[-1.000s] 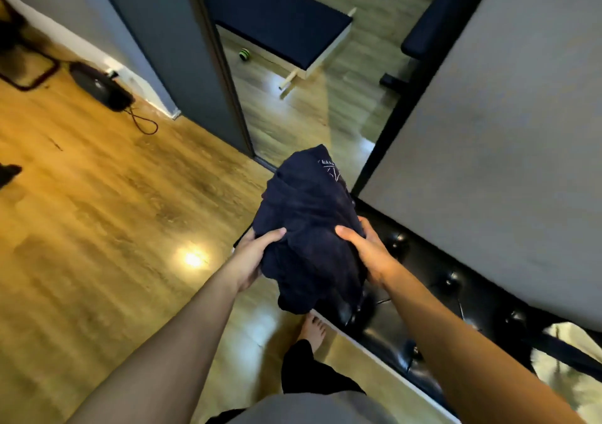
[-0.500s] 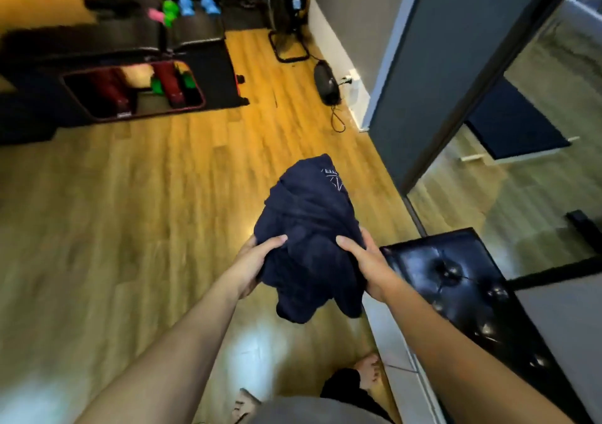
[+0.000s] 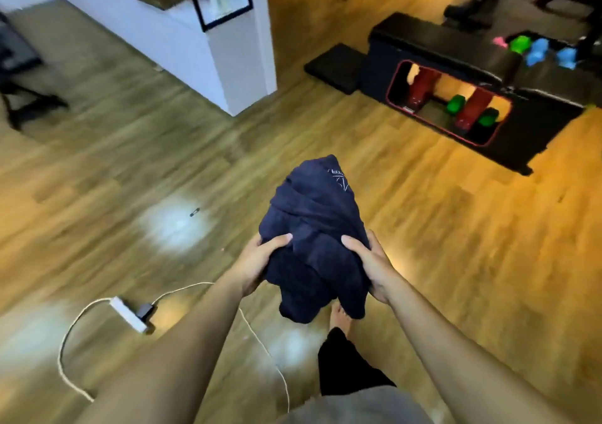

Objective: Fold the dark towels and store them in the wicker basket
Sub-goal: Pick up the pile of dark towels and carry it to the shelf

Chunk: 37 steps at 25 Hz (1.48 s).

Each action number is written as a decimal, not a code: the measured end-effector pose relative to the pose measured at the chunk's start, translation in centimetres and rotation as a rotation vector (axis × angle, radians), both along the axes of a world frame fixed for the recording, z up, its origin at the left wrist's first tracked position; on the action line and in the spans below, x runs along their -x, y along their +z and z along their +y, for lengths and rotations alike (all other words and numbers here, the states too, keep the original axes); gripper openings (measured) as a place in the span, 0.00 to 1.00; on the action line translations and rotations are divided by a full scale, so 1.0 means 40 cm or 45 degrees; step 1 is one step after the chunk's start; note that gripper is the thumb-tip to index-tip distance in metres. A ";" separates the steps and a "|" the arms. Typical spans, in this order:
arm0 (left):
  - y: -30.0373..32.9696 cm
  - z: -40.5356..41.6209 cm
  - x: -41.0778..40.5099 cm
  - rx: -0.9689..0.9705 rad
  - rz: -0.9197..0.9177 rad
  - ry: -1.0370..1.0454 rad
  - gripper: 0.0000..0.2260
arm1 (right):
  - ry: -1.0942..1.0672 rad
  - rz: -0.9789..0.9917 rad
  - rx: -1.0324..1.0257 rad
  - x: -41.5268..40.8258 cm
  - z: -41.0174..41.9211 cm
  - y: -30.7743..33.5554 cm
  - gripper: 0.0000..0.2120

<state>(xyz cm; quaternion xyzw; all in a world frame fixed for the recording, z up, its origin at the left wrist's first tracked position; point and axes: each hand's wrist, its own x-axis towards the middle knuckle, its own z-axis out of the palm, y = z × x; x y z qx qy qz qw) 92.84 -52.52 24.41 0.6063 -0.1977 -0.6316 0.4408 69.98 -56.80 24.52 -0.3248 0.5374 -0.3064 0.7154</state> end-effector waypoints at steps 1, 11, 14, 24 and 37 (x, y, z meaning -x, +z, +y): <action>-0.007 -0.005 -0.077 -0.002 -0.006 0.097 0.15 | 0.099 -0.004 0.002 -0.086 -0.047 -0.005 0.15; 0.052 -0.250 -0.670 0.034 -0.037 0.737 0.21 | 0.730 -0.088 0.048 -0.828 -0.552 0.048 0.20; 0.089 -0.353 -0.816 0.050 -0.057 0.819 0.24 | 0.843 -0.103 0.069 -1.016 -0.702 0.087 0.25; 0.142 -0.729 -1.427 0.196 -0.164 0.862 0.24 | 0.843 -0.181 0.118 -1.636 -1.069 0.127 0.20; 0.298 -1.400 -2.149 0.208 -0.232 0.623 0.17 | 0.639 -0.237 0.211 -2.285 -1.654 0.266 0.18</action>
